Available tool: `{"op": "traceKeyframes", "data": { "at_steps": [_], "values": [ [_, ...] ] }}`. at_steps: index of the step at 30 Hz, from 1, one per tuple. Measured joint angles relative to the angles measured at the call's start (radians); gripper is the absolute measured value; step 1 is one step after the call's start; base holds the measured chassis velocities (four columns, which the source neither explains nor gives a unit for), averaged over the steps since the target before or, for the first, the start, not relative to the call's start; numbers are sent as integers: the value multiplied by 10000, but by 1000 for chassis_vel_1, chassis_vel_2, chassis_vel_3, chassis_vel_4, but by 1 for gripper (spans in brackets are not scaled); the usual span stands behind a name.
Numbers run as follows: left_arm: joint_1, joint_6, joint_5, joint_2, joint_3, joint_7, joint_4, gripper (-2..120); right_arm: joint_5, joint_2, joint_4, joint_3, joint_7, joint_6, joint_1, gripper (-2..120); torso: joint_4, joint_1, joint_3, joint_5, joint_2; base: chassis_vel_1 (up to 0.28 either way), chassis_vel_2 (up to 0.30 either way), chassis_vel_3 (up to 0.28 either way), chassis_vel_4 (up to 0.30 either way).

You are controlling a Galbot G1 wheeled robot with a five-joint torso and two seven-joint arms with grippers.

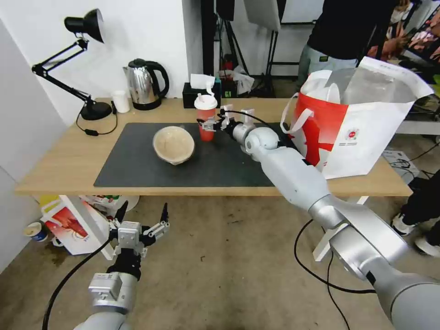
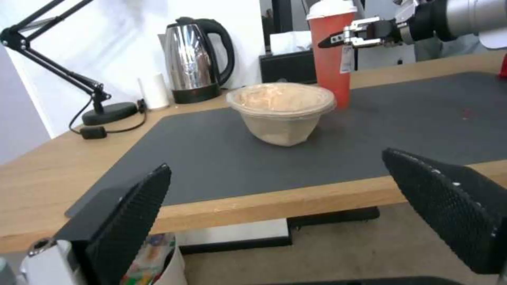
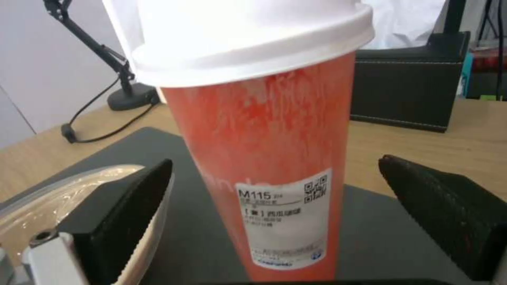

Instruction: Pick up the trash from the table and place it into the takeout bag.

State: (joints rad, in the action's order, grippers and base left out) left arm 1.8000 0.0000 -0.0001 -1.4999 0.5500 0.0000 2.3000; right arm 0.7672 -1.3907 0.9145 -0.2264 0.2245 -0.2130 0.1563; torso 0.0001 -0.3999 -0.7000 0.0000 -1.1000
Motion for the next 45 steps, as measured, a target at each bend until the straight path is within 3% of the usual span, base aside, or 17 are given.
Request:
{"op": "traceKeyframes", "data": {
  "at_steps": [25, 45],
  "values": [
    [0, 0, 0, 0, 0, 0, 0, 100, -211, -332, -770, 36, 567, 95, -490, 100, 0, 0, 0, 0, 0, 0, 0, 0, 0],
    [0, 0, 0, 0, 0, 0, 0, 100, -154, -227, -618, 19, 695, 134, -377, 51, -1, 0, 1, 0, 0, 0, 0, 0, 0]
  ]
}}
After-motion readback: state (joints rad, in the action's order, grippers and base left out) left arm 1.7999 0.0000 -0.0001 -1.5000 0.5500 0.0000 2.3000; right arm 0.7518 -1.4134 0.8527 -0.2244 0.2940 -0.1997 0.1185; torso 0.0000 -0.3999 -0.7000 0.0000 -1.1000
